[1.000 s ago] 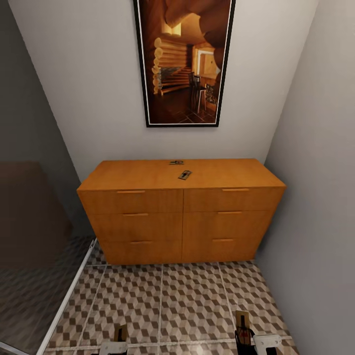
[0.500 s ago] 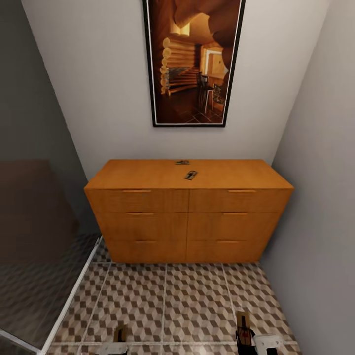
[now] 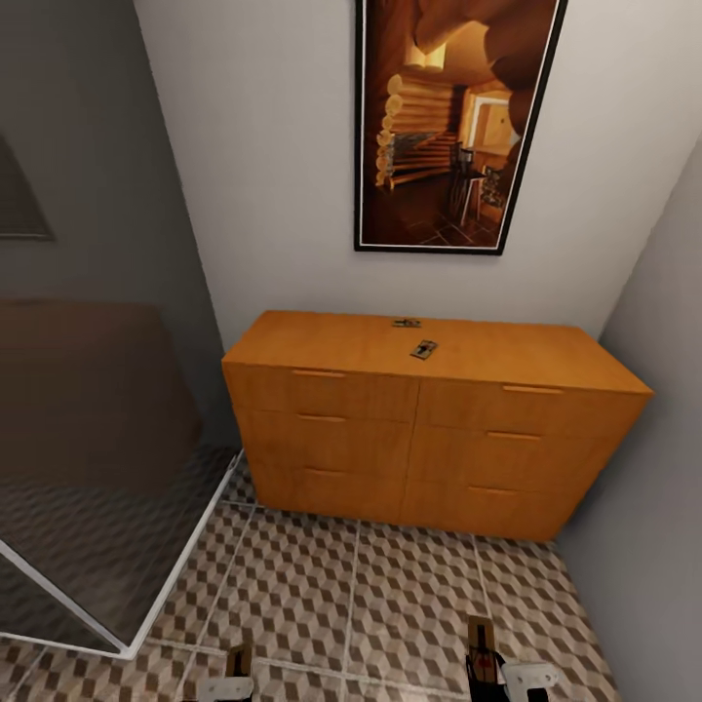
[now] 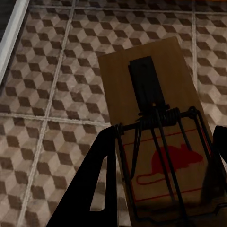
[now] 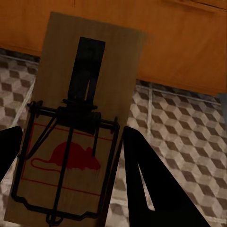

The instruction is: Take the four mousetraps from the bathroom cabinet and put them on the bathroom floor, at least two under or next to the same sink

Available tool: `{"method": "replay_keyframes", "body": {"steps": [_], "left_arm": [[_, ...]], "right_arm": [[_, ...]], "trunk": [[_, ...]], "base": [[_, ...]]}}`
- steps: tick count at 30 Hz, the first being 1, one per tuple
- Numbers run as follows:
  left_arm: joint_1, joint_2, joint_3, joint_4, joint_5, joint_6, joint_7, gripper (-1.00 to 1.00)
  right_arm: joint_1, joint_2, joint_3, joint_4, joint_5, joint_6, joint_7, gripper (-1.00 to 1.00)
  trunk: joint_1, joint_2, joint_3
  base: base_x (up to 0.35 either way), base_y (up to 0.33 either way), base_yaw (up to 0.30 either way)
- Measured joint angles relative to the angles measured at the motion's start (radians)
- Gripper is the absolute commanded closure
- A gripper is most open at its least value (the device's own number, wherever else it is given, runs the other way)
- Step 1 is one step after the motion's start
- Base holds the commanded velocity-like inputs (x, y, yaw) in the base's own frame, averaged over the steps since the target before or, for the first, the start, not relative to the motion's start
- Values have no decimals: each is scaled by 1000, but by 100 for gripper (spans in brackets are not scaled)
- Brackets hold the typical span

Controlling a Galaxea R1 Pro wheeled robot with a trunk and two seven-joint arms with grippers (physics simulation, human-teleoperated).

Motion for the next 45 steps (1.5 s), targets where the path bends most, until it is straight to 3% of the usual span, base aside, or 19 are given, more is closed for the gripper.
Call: {"method": "replay_keyframes", "body": {"steps": [45], "left_arm": [[0, -2, 0, 0, 0, 0, 5, 100]], "right_arm": [[0, 1, 0, 23, 1, 0, 0, 100]], "trunk": [[0, 0, 18]], "base": [[0, 0, 279]]}}
